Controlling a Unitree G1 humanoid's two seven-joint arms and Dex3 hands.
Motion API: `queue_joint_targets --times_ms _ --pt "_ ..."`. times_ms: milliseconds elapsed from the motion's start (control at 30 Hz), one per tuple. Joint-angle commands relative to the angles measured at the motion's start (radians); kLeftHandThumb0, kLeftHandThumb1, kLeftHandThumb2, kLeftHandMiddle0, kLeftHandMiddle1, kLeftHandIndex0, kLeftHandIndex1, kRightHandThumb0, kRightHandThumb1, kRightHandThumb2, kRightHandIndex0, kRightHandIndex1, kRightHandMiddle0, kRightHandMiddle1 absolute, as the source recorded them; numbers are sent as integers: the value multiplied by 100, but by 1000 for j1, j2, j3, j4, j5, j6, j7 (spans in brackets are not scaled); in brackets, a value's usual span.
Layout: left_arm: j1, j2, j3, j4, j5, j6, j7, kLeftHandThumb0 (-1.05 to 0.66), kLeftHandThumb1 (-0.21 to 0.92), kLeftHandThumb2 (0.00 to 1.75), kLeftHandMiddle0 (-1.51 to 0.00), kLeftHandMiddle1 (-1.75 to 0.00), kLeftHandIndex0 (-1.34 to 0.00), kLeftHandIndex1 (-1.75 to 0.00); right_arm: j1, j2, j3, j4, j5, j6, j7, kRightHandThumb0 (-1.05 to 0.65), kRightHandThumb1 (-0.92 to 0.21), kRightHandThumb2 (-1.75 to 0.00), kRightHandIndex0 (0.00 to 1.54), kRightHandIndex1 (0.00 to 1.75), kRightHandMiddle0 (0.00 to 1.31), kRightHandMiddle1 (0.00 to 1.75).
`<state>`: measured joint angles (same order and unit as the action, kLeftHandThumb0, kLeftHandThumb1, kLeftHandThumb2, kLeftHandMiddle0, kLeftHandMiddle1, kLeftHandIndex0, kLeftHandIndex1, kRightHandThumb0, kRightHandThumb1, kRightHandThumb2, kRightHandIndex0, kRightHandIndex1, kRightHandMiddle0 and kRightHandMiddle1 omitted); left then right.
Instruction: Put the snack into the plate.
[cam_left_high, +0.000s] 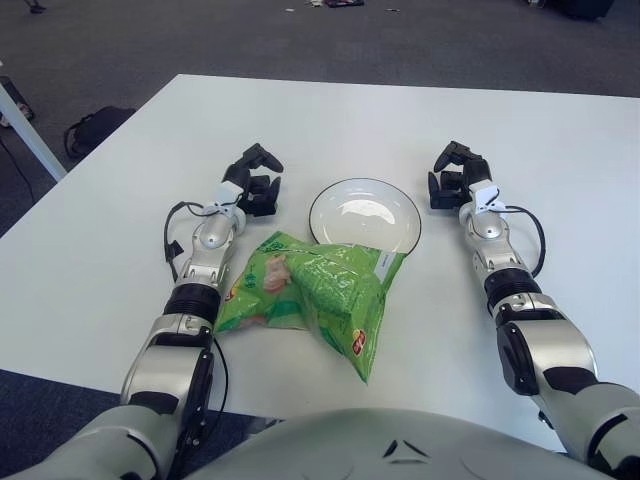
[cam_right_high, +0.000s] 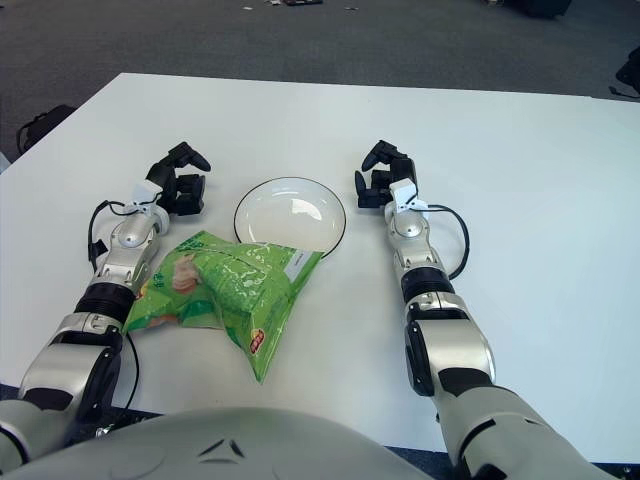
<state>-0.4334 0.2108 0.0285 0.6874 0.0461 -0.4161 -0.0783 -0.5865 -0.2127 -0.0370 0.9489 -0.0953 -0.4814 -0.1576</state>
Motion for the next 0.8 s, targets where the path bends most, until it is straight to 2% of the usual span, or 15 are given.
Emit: queue_joint_targets --times_ms 0,633,767 --pt "70 -10 -8 47 18 23 11 -42 50 108 -118 -175 -47 -175 92 17 7 72 -9 30 10 -54 -16 -150 124 175 74 175" --pt "63 -28 -10 48 38 37 79 -43 47 112 -118 -175 -49 -175 75 5 -35 65 27 44 35 -54 -17 -149 121 175 73 175" --pt "57 -30 -4 54 32 51 89 -43 47 112 -118 -175 -49 -175 65 -22 -49 -13 41 87 53 -53 -20 -145 120 175 71 175"
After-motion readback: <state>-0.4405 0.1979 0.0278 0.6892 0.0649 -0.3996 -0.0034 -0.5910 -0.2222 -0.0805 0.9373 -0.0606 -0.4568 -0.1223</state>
